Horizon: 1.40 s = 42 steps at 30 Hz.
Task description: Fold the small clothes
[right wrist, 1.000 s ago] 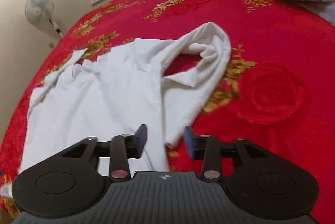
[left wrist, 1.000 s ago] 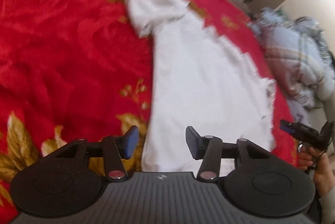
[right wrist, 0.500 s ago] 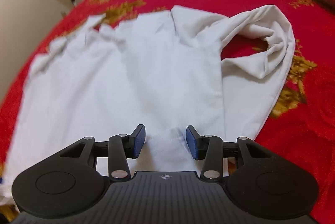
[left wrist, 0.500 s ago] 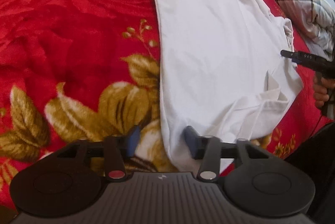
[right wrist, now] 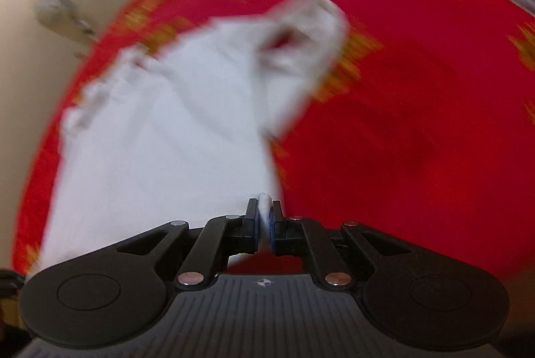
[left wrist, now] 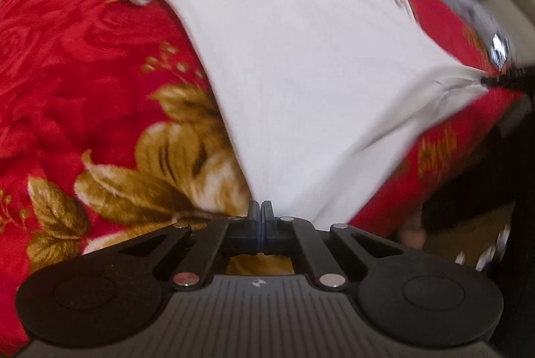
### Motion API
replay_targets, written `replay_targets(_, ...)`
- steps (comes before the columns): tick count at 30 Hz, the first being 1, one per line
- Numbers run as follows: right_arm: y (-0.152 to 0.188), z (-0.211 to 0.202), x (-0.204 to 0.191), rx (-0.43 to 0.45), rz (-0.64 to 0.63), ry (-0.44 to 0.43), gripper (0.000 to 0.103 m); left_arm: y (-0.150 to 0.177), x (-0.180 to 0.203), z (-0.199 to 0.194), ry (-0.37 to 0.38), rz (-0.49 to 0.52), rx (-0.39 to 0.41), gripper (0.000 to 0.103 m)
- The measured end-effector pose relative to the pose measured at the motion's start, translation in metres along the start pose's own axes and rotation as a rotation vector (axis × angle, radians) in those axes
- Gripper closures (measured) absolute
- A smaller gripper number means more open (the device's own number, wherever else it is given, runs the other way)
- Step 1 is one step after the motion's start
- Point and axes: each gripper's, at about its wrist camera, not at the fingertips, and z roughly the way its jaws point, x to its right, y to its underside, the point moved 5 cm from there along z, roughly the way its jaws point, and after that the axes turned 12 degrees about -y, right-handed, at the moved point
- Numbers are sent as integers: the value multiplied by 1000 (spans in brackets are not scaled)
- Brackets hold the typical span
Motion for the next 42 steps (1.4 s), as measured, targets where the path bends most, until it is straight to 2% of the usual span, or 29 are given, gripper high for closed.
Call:
replay_targets(2,11,-2,13,-15,52,56,96,-1,5,0,-16,44,-4,103)
replay_targets(6,1,0,-8,114,-81,75,77,-25,3,-11,47,-31,91,95)
replay_targets(8,-6,10,-22,136,-140,51,77,-36,5,-12,81,-55,110,90)
replay_targets(10,-14,11,-32,187,-159,35,78,-42,11,-7,87,-56,95,85)
replay_targets(11,-20,9,-34,218,-155,25,78,-44,16,-2,82,-51,80,79)
replay_targets(13,-29,1,-36,268,-158,5,77,-43,17,9,49,-42,50,49)
replay_targets(14,-31,-1,-36,286,-157,7,77,-41,16,15,18,-38,23,46)
replay_targets(16,-39,5,-28,272,-143,25,70,-34,14,27,-18,-34,-30,47)
replay_targets(17,-38,13,-23,232,-135,49,66,-30,12,31,-30,-36,-47,47)
replay_targets(18,-35,24,-18,175,-127,75,61,-27,11,33,-36,-38,-56,56)
replay_targets(19,-29,34,-11,124,-119,84,62,-26,11,34,-38,-28,-55,78)
replay_targets(20,-22,44,-6,63,-112,91,62,-24,13,33,-27,-7,-51,95)
replay_targets(21,-14,56,0,-10,-106,111,63,-23,15,32,-15,10,-49,99)
replay_targets(22,-4,66,5,-80,-99,139,67,-20,18,29,-25,40,-42,100)
replay_targets(23,1,71,6,-108,-100,147,73,-17,21,27,-33,67,-41,100)
replay_targets(25,3,71,3,-108,-130,145,79,-12,24,24,-46,108,-43,100)
replay_targets(28,-2,69,6,-95,-117,164,80,-8,26,21,-53,145,-52,100)
replay_targets(30,-10,66,6,-68,-122,194,80,-13,22,18,-30,126,-42,98)
replay_targets(32,-26,57,-7,22,-170,195,80,-30,11,8,-11,58,23,92)
replay_targets(34,-48,43,-30,123,-227,152,79,-54,-5,-6,-36,-38,130,79)
replay_targets(36,-78,32,-58,223,-284,98,79,-79,-24,-19,-97,-153,244,72)
replay_targets(38,-109,27,-90,304,-326,22,75,-105,-38,-27,-153,-256,335,71)
replay_targets(39,-123,28,-105,341,-342,-15,69,-118,-42,-29,-195,-292,368,66)
replay_targets(40,-139,32,-121,376,-360,-50,63,-134,-45,-28,-257,-315,402,58)
replay_targets(42,-158,43,-146,436,-379,-104,62,-164,-42,-25,-334,-310,435,54)
